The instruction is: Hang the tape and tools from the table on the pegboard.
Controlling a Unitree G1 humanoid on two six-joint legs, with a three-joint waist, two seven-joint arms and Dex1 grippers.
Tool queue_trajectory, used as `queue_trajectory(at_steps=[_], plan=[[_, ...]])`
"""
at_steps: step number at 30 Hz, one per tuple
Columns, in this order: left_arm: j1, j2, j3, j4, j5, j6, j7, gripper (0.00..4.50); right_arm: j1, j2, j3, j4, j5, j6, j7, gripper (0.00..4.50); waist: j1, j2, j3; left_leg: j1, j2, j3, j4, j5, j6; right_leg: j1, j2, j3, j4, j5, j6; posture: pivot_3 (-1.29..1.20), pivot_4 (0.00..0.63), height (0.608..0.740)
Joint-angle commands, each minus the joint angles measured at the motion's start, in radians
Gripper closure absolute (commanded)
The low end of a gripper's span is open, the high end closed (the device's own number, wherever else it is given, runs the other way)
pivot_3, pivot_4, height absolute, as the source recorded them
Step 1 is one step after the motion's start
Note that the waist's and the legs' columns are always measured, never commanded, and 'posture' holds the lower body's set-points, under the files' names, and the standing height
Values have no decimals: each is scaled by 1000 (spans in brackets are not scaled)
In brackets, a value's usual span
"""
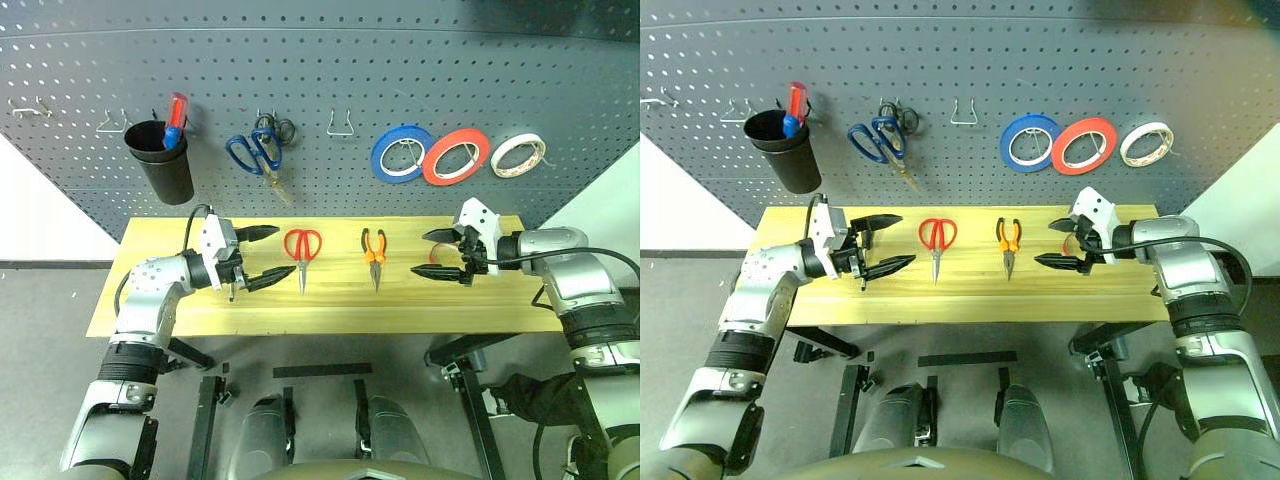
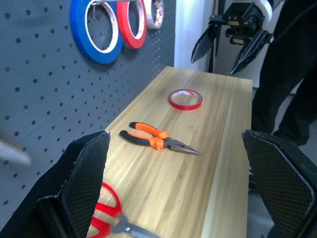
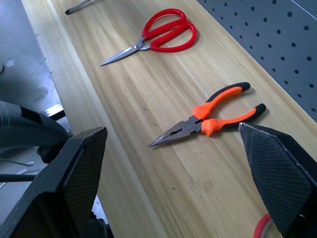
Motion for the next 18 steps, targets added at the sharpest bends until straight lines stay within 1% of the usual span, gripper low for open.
queue_trajectory(at_steps=[1,11,18], plan=[[-3,9,20,-30,-14,12,19,20,-32,8,-23,4,10,-19,6,0,0,0,0,0,0,0,0,0,0,0,0,0,0,0,0,38,134,732],[48,22,37,-100,-23,36,56,20,-55,14,-14,55,-7,-36,21,0,8,0,0,0,0,0,0,0,0,0,0,0,0,0,0,72,126,732],[35,22,14,-136,-16,68,64,20,-80,-4,-19,130,-49,-64,-7,0,7,0,0,0,0,0,0,0,0,1,0,0,0,0,0,53,125,732]])
